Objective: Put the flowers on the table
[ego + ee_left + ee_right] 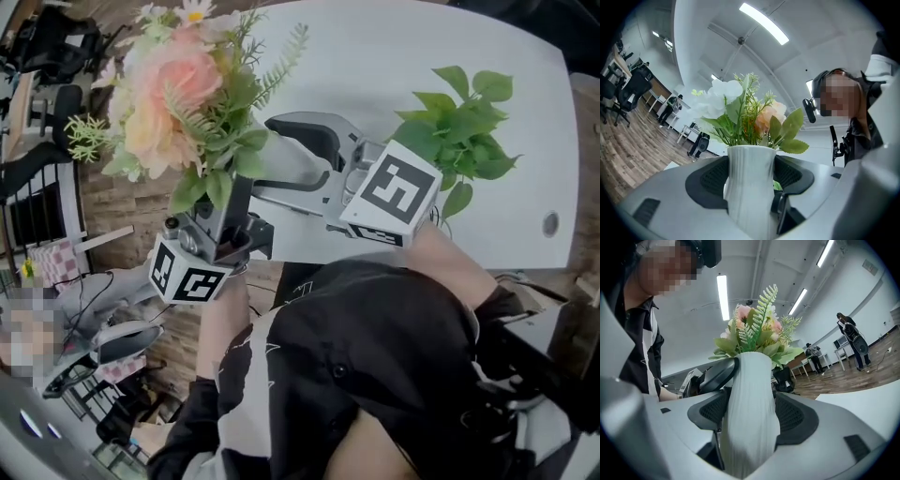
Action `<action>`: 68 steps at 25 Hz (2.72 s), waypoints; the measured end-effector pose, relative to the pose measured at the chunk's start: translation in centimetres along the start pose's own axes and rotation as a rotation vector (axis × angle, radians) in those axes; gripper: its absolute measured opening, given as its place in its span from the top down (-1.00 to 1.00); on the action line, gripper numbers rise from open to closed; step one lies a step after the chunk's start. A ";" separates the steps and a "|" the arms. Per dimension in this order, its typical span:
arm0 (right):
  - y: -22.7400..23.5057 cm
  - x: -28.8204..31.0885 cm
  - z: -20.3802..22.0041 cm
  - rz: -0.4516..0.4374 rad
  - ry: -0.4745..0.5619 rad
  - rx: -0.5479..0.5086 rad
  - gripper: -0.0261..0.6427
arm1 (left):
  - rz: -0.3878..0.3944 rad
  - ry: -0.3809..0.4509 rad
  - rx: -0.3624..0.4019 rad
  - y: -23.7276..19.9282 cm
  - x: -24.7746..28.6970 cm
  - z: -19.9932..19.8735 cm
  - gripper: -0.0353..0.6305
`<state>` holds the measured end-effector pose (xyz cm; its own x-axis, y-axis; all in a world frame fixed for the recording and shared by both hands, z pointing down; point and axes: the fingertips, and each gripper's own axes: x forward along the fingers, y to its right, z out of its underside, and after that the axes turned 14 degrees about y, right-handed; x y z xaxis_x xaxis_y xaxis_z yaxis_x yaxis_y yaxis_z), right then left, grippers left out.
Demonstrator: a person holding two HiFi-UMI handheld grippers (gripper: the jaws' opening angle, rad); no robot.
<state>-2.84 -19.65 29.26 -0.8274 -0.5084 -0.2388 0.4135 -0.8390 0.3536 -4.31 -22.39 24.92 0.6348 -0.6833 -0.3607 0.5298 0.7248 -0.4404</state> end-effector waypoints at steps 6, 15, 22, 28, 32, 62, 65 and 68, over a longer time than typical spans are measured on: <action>2.4 1.1 0.4 0.064 0.049 -0.055 -0.04 | 0.016 0.010 0.012 -2.4 0.7 0.5 -0.06; 2.9 1.3 0.5 0.144 0.063 -0.084 -0.03 | 0.087 -0.042 -0.003 -2.7 1.3 0.8 -0.06; 3.2 2.0 1.2 0.169 0.064 -0.096 -0.03 | 0.136 -0.074 0.030 -3.3 1.2 0.8 -0.06; 3.5 2.7 2.4 0.185 0.038 -0.112 -0.03 | 0.182 -0.072 0.041 -4.1 0.5 1.2 -0.06; 3.5 2.4 3.0 0.194 0.014 -0.122 -0.03 | 0.192 -0.064 0.030 -4.2 0.1 1.7 -0.06; 1.9 1.6 4.1 0.136 0.018 -0.098 -0.03 | 0.213 -0.031 0.056 -2.9 -2.0 1.9 -0.06; 1.9 1.5 4.5 0.123 0.004 -0.108 -0.04 | 0.227 -0.041 0.075 -2.9 -2.3 2.1 -0.06; 1.9 1.6 4.2 0.122 0.000 -0.121 -0.04 | 0.242 -0.061 0.082 -2.7 -2.3 2.1 -0.06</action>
<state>-5.00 -21.29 33.37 -0.7681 -0.6080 -0.2008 0.5536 -0.7882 0.2688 -6.03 -22.54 28.70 0.7801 -0.4846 -0.3957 0.4007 0.8728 -0.2787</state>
